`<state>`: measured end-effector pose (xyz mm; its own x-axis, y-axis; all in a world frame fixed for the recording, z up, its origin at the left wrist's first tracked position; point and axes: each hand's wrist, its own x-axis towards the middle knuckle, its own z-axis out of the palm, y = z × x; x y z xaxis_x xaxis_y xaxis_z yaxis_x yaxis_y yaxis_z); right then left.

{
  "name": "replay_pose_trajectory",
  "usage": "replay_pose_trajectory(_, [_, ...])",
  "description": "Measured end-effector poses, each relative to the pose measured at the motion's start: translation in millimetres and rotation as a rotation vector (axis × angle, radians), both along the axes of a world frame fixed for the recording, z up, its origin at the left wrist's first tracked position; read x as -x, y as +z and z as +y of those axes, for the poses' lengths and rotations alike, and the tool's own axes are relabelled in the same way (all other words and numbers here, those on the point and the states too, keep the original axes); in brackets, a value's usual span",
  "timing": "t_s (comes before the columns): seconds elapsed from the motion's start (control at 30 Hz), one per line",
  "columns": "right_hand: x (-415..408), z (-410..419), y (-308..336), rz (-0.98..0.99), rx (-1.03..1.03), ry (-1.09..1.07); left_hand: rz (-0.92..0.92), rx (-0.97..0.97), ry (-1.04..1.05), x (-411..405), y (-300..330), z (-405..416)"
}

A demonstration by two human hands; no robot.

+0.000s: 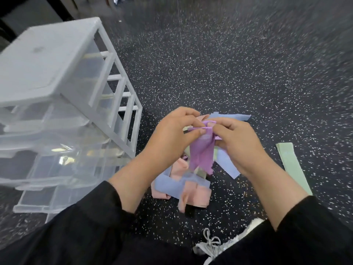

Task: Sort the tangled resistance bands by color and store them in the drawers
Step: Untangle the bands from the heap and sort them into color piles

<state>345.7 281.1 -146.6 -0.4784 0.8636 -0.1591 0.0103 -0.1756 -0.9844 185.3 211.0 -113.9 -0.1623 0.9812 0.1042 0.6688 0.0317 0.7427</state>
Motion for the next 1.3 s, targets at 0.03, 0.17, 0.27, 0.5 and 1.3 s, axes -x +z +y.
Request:
replay_pose_trajectory(0.03, [-3,-5,6,0.013,0.011,0.013,0.005,-0.012,0.004,-2,6,-2])
replay_pose_trajectory(0.17, [-16,-19,35,0.071,0.008,0.044,-0.011,-0.078,-0.009,-14,33,-13])
replay_pose_trajectory(0.27, [-26,-27,58,0.158,-0.005,0.082,-0.049,-0.122,0.006,-23,51,-19])
replay_pose_trajectory(0.5, [-39,-46,106,0.181,-0.184,0.014,-0.155,-0.154,0.065,-42,99,-30])
replay_pose_trajectory(1.3, [-153,-20,53,-0.248,-0.236,-0.177,-1.056,-0.015,0.032,-139,117,70])
